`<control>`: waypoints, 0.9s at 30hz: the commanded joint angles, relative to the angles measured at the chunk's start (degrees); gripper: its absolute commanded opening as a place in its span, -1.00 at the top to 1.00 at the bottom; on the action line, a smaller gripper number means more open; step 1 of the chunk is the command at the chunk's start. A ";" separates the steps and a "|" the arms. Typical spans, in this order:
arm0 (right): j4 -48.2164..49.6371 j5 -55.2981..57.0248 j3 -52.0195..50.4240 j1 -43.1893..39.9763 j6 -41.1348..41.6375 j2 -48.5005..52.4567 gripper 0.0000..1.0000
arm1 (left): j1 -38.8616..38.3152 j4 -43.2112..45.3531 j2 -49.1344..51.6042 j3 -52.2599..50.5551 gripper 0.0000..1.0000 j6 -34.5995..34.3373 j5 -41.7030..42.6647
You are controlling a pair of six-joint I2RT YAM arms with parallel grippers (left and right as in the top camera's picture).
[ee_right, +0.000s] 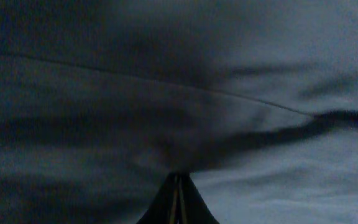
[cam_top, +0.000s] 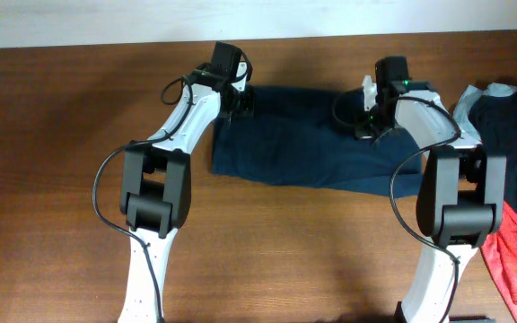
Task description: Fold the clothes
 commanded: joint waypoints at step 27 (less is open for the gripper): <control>-14.88 -13.94 11.82 -10.32 2.25 -7.61 0.92 | 6.38 -10.19 -9.66 13.75 0.99 1.05 1.18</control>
